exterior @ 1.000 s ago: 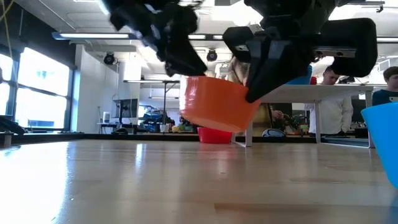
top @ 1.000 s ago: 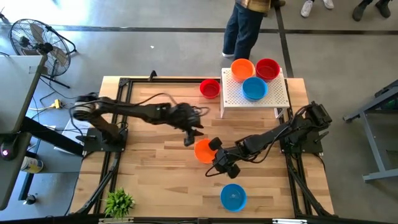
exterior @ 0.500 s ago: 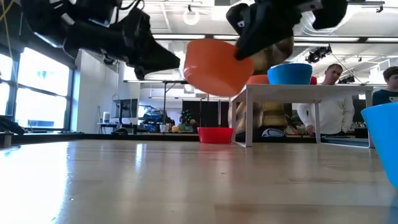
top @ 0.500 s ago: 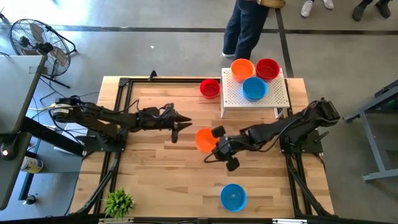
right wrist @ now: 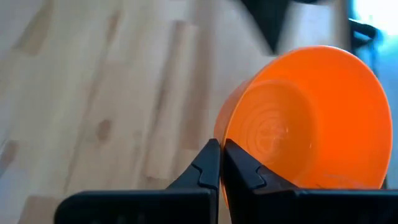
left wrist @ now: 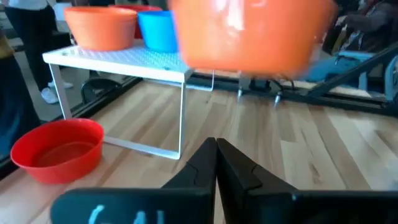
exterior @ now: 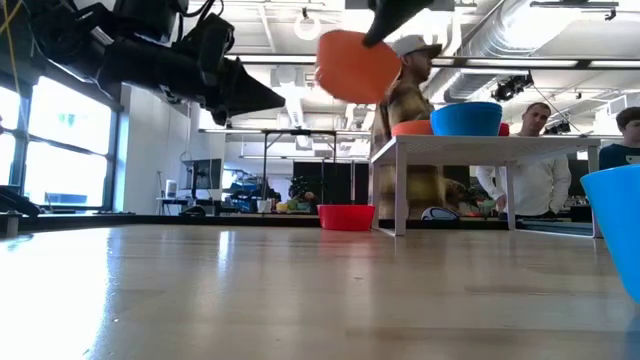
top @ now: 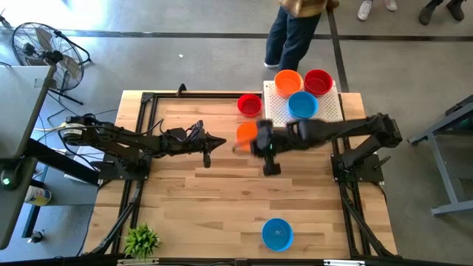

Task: Pick & Place Mini bowls
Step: Stack the orange bowl on the stacked orange bowls on the shelf

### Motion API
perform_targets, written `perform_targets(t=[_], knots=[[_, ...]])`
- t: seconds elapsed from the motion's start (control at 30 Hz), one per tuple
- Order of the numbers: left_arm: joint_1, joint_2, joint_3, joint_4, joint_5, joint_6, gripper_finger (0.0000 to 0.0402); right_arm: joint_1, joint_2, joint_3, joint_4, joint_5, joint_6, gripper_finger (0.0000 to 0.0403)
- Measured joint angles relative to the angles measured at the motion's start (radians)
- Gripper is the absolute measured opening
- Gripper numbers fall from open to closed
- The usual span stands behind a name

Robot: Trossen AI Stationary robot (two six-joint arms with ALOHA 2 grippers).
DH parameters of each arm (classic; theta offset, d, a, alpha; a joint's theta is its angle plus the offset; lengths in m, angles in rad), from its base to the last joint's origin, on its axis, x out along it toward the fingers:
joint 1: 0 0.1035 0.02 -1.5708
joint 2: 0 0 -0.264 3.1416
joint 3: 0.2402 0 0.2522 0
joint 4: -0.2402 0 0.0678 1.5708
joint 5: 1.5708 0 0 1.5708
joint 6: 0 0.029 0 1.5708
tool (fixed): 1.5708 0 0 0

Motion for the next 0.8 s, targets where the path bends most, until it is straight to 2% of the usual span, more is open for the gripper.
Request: perform_targets(t=[0.17,0.3,0.53,0.8], knots=[[0.000,0.000,0.000,0.008,-0.001,-0.001,0.0002,-0.160,0.000,0.188,-0.186,0.076,0.031,0.0000],[0.000,0.000,0.000,0.008,0.003,-0.001,0.0002,-0.336,-0.001,0.283,-0.288,0.084,0.011,0.0000],[0.000,0.000,0.000,0.009,0.020,-0.004,0.0002,-0.617,0.018,0.313,-0.354,-0.016,-0.054,0.0000],[0.000,0.001,0.000,0.009,0.020,-0.004,0.0002,-0.750,0.065,0.313,-0.397,-0.078,-0.113,0.0000]])
